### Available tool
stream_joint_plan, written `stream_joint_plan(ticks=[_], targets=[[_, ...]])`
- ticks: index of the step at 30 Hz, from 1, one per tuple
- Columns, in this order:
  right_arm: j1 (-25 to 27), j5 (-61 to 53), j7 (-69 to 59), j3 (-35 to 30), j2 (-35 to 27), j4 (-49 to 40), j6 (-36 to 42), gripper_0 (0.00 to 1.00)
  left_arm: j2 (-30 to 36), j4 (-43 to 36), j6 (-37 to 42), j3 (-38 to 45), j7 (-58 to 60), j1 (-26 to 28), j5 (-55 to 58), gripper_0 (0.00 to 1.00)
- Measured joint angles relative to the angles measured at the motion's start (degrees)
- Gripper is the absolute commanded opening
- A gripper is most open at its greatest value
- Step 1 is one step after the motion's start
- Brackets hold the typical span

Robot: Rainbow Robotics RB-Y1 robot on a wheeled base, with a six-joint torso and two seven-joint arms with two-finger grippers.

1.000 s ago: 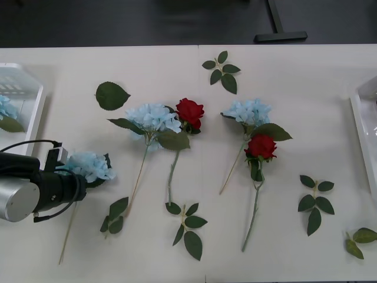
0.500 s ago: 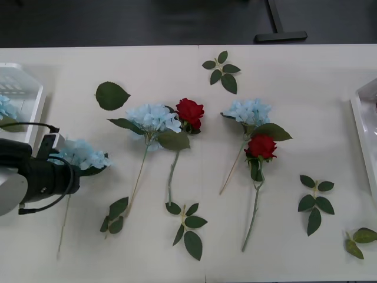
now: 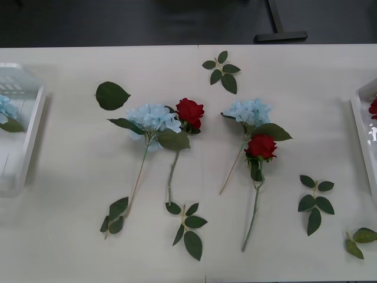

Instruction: Place the red flowers into the right box and the blue flowers into the left box. If a person shows an open palm, hand one flower to the person first, then continue sorting.

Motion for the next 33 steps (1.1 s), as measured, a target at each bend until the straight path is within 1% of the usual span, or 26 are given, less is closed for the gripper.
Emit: stream_joint_plan(ticks=[4, 5, 8, 12, 13, 14, 15, 16, 18, 20, 21, 25, 29, 31, 33], targets=[[-1.6, -7.5, 4.4, -1.4, -0.6, -4.2, 7.8, 0.92, 0.9, 10.5, -4.9, -0.1, -13.9, -2.4, -2.4, 0.00], [-1.7, -9.5, 4.6, -1.7, -0.9, -5.8, 9.5, 0.96, 0.9, 13.0, -6.3, -0.4, -16.5, -3.0, -2.9, 0.00], [-1.7, -15.7, 6.7, -2.6, -1.7, -9.3, 14.6, 1.00, 0.9, 18.7, -11.3, -1.6, -18.5, -4.0, -4.7, 0.00], [-1.8, -23.7, 14.5, -3.6, -2.0, -10.8, 20.8, 1.00, 0.9, 23.5, -17.0, -4.6, -18.5, -4.0, -8.2, 0.01], [-1.8, -25.5, 15.1, -3.6, -2.0, -11.0, 22.0, 1.00, 0.9, 24.4, -17.7, -5.4, -18.5, -4.0, -8.6, 0.10], [-1.8, -26.8, 15.1, -3.6, -2.0, -11.1, 22.9, 1.00, 0.9, 25.0, -18.1, -6.0, -18.5, -4.1, -8.8, 0.31], [-1.7, -29.0, 15.0, -3.6, -2.0, -11.4, 23.9, 1.00, 0.9, 25.5, -18.5, -6.5, -18.5, -4.1, -8.9, 0.46], [-1.6, -32.1, 14.8, -3.6, -2.0, -11.7, 24.8, 1.00, 0.9, 26.0, -19.0, -6.9, -18.5, -4.1, -9.0, 0.55], [-0.9, -38.6, 13.0, -3.2, -2.0, -13.2, 25.1, 1.00, 0.9, 26.2, -19.7, -7.4, -18.5, -4.1, -9.2, 0.83], [0.6, -42.3, 8.8, -2.2, -2.0, -16.5, 24.4, 1.00, 0.9, 26.3, -19.9, -7.5, -18.5, -4.1, -9.3, 0.96], [1.7, -43.2, 5.6, -1.4, -2.0, -18.8, 23.5, 1.00, 0.9, 26.3, -19.9, -7.5, -18.5, -4.1, -9.3, 1.00], [8.4, -42.8, -7.6, 0.8, -2.1, -33.8, 20.0, 1.00, 0.9, 26.2, -20.2, -7.5, -18.5, -4.1, -9.0, 1.00], [16.1, -38.3, -18.5, 1.0, -2.1, -49.8, 18.8, 1.00, 0.9, 25.6, -20.2, -7.5, -18.5, -4.1, -6.3, 1.00], [19.3, -36.3, -22.6, 1.0, -2.1, -55.4, 18.6, 1.00, 0.9, 23.9, -20.0, -7.3, -18.5, -3.9, -2.4, 1.00], [22.1, -33.7, -26.5, 1.0, -2.1, -60.5, 18.4, 1.00, 0.9, 20.1, -19.1, -6.5, -18.5, -3.0, 3.1, 1.00]])
